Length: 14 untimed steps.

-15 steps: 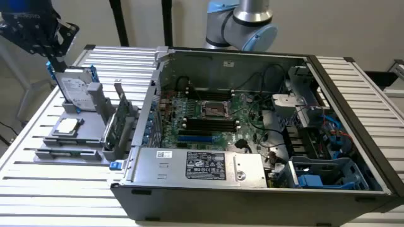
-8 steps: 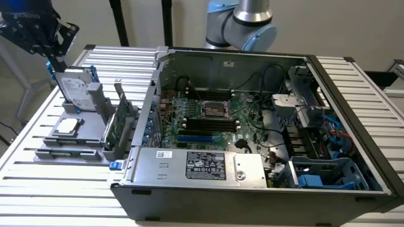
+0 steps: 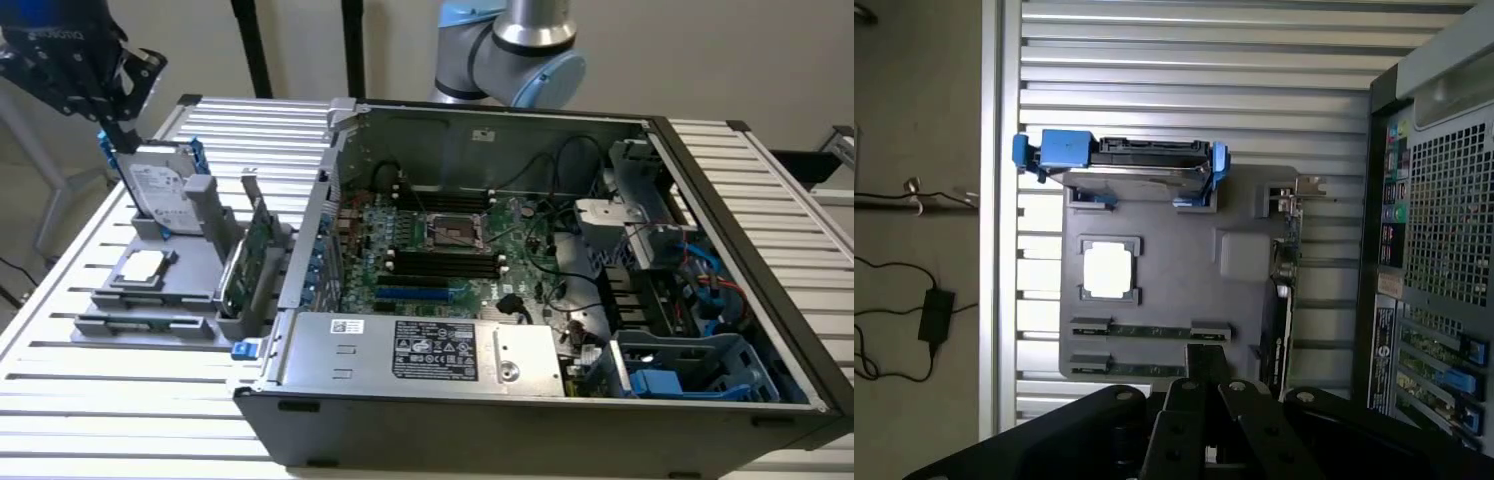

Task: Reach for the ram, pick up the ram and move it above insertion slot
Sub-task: 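Reach for the ram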

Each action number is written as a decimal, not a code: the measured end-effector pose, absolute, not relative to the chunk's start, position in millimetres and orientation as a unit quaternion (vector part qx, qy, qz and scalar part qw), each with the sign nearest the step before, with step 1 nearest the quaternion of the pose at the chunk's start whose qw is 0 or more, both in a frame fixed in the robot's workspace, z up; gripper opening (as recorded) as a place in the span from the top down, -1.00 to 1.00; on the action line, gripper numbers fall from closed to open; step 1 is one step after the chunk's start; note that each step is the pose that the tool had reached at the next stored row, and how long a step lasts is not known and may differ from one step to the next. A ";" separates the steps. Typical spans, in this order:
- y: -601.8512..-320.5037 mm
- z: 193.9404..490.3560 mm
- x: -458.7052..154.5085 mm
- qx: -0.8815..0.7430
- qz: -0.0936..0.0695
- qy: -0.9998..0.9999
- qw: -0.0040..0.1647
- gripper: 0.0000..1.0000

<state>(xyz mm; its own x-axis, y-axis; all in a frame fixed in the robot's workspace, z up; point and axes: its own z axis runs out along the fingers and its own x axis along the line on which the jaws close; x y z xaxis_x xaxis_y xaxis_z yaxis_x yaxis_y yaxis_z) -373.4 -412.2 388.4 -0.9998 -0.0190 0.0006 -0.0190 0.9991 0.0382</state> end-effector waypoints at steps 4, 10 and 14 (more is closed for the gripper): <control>-428.3 388.2 -373.4 0.009 -0.020 -1.000 0.000 0.79; -455.3 387.0 -373.3 0.010 -0.020 -1.000 0.001 0.79; -466.6 383.5 -373.8 0.010 -0.020 -1.000 0.001 0.79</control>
